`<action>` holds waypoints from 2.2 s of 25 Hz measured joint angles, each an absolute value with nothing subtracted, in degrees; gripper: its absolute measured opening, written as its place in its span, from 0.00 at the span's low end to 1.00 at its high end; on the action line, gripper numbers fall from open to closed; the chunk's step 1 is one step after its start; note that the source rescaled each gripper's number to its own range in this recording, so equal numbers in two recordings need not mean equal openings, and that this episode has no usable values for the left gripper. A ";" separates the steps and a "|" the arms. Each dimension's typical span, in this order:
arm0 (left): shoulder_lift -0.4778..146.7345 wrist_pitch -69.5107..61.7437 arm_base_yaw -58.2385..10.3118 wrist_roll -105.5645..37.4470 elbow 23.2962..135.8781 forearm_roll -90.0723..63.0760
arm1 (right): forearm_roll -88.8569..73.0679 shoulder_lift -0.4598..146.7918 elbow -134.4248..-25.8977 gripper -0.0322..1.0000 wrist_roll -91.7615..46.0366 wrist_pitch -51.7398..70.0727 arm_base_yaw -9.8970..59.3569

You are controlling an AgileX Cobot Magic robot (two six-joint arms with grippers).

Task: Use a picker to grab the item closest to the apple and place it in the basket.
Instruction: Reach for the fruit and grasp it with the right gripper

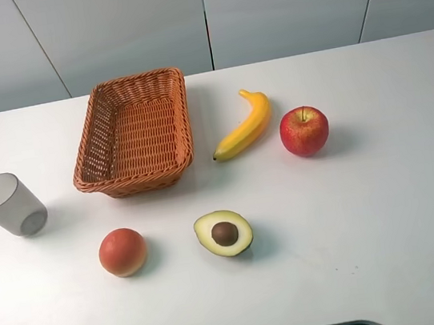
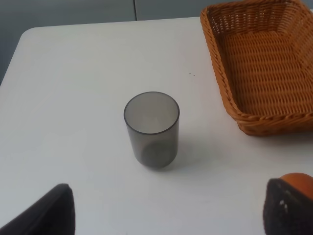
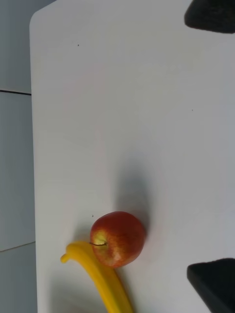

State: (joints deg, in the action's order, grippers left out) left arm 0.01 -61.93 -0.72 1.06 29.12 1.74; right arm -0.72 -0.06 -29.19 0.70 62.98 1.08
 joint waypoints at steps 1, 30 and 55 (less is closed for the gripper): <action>0.01 -61.93 -0.72 1.06 29.12 1.74 | -0.72 -0.06 -29.19 1.00 0.70 62.98 1.08; 0.01 -61.93 -0.72 1.06 29.12 1.74 | -3.55 9.69 -39.87 1.00 0.70 63.35 1.08; 0.01 -61.93 -0.72 1.06 29.12 1.74 | -4.99 80.76 -63.46 1.00 11.49 52.32 20.50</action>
